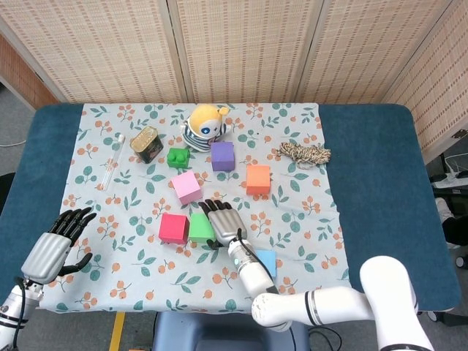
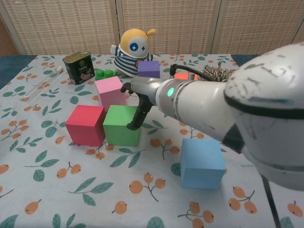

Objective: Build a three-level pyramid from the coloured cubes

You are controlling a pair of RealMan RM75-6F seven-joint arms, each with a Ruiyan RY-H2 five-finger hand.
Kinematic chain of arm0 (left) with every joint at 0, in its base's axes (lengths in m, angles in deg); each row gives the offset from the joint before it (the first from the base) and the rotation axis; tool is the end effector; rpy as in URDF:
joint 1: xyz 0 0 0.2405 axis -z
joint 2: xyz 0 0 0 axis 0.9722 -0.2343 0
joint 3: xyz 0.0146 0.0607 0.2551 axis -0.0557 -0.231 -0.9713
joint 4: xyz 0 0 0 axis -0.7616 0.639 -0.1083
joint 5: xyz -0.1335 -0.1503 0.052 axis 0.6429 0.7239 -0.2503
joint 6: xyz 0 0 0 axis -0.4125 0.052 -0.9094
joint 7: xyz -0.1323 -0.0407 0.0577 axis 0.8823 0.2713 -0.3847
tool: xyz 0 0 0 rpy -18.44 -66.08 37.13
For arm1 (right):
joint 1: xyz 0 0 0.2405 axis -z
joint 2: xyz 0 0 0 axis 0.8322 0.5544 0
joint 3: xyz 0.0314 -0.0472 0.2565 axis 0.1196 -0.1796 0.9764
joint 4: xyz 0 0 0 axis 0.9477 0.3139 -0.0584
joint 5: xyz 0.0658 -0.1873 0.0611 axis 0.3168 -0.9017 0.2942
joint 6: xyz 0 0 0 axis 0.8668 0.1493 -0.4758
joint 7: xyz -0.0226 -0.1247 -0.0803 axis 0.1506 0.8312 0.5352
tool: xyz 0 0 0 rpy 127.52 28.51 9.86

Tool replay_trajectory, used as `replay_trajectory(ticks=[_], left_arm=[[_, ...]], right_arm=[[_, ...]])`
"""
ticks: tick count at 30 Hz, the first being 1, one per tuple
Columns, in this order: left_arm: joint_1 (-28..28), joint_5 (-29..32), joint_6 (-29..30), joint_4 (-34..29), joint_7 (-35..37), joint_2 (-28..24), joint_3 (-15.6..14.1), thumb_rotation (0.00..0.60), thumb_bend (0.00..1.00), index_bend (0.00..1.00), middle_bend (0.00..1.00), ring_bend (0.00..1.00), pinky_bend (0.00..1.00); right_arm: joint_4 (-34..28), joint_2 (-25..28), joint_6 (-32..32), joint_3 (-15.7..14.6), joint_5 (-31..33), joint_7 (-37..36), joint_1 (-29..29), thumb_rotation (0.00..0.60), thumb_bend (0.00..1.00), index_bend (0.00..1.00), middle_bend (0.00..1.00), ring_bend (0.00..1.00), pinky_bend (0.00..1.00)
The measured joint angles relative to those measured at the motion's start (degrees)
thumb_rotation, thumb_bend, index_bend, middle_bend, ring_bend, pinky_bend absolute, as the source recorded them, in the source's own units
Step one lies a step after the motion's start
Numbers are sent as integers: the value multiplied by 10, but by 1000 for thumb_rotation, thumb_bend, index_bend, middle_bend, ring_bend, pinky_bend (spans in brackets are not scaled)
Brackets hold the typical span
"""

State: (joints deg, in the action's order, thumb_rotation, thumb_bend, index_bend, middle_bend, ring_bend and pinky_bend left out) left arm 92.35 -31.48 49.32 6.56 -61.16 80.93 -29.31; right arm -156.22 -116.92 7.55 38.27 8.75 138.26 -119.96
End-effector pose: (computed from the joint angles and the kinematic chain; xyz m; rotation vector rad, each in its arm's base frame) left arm -0.3045 0.2304 0.1317 -1.7072 -0.8842 -1.0083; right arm 0.0012 -0.3275 -0.0887 1.8806 -1.2830 0.7890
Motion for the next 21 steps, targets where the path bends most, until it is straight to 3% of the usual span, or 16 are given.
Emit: replay_trajectory(ticks=[5, 12, 17, 21], left_arm=[[0, 0, -1, -1, -5, 2, 0, 600, 352, 0, 0, 0, 74], [0, 3, -4, -3, -15, 5, 1, 600, 352, 0, 0, 0, 73], [2, 6, -12, -2, -18, 7, 0, 600, 352, 0, 0, 0, 74], [3, 9, -13, -2, -20, 8, 2, 600, 352, 0, 0, 0, 74]], right_arm=[[-31, 61, -12, -32, -54, -17, 27, 600, 239, 65, 12, 0, 104], [-51, 130, -79, -72, -81, -41, 44, 600, 351, 166, 2, 0, 104], [-38, 142, -107, -101, -127, -70, 55, 600, 501, 215, 3, 0, 104], [-5, 141, -146, -122, -141, -104, 58, 600, 511, 201, 2, 0, 104]])
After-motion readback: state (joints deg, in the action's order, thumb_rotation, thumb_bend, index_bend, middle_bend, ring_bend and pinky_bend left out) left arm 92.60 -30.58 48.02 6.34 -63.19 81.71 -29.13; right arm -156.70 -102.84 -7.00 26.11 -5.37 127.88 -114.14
